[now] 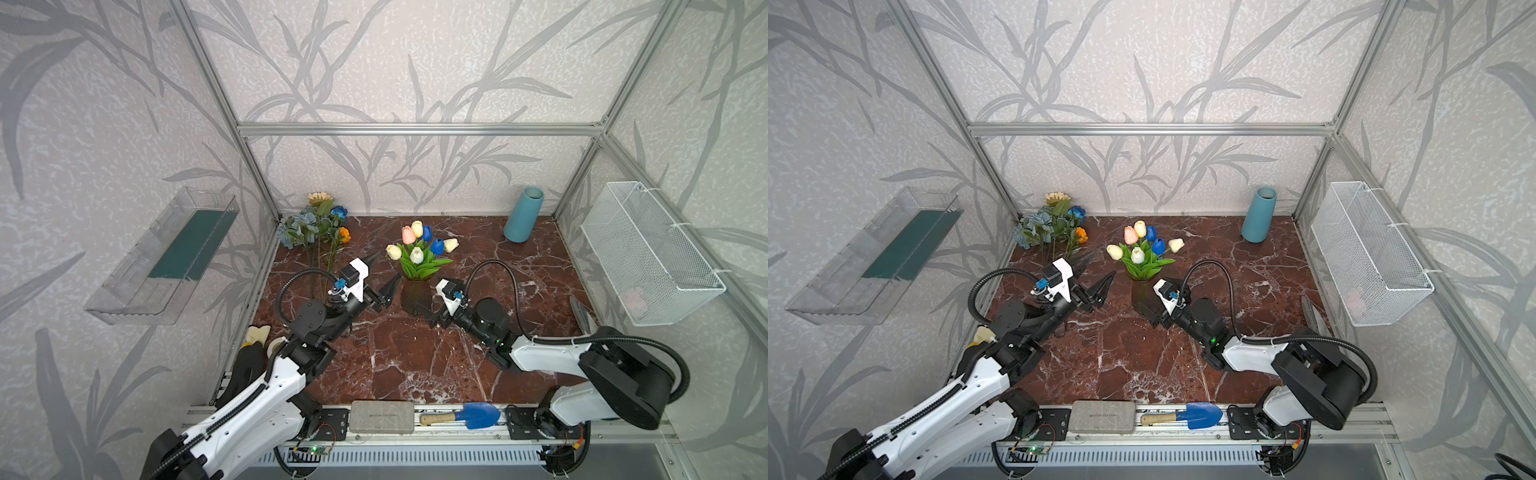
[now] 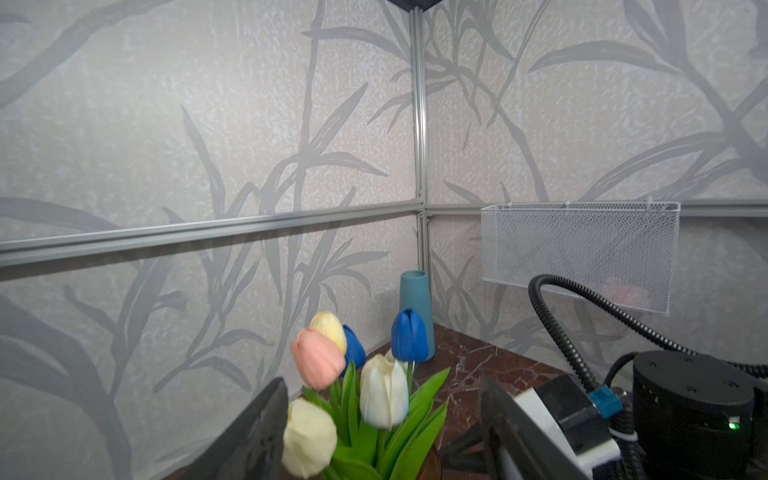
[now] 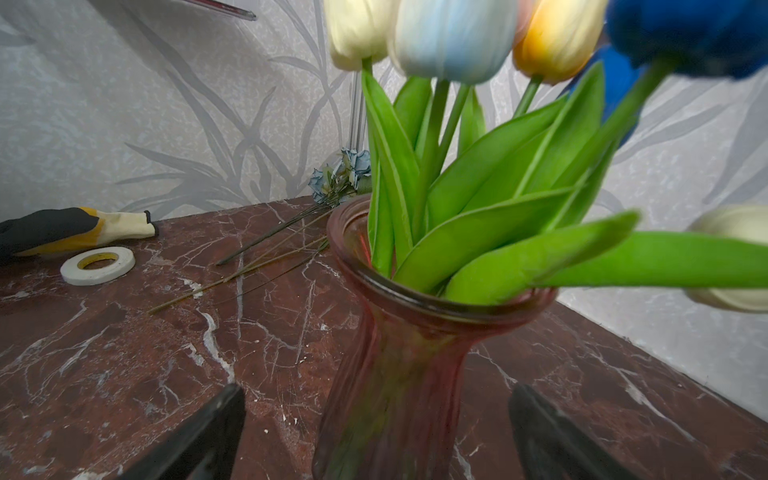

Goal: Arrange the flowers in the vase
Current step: 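Withdraw the left gripper from the vase while the right gripper reaches the pink vase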

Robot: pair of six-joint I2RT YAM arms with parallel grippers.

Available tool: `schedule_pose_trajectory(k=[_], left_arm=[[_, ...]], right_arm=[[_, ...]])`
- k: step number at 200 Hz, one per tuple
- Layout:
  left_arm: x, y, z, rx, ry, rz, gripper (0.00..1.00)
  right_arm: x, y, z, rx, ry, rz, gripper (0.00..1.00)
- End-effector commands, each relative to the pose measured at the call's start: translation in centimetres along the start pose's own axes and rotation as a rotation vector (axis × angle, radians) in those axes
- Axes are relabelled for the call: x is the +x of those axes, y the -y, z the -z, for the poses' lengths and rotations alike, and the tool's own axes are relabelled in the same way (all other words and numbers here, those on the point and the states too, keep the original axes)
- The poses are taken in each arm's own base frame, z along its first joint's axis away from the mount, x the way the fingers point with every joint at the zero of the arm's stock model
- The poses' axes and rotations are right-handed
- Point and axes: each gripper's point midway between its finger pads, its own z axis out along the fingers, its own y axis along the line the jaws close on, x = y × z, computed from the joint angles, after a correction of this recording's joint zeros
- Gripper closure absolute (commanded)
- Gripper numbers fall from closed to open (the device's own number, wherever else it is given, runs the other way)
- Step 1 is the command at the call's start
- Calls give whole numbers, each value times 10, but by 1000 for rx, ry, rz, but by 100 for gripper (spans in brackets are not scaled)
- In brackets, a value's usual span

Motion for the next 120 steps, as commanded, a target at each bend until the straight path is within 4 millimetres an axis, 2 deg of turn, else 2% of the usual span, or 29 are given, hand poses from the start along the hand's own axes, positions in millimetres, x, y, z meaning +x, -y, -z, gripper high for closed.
schedule_pose_trajectory(k=[1, 32, 46, 51, 78, 94, 120], left_arm=[[12, -9, 22, -74, -3, 25, 21], [45, -15, 53, -132, -40, 52, 14], [65, -19, 62, -168, -90, 63, 13], [73, -21, 65, -180, -114, 64, 13], [102, -21, 75, -189, -197, 52, 12], [111, -22, 79, -200, -226, 29, 10], [125, -25, 84, -216, -279, -12, 9]], right_arm=[[-32, 7, -17, 33, 119, -31, 1], [-21, 13, -43, 63, 98, -46, 1], [-23, 17, -51, 80, 107, -54, 1], [-14, 17, -56, 86, 89, -60, 1], [-9, 23, -67, 121, 94, -63, 0], [-5, 27, -71, 142, 97, -62, 4], [-4, 28, -71, 156, 123, -54, 17]])
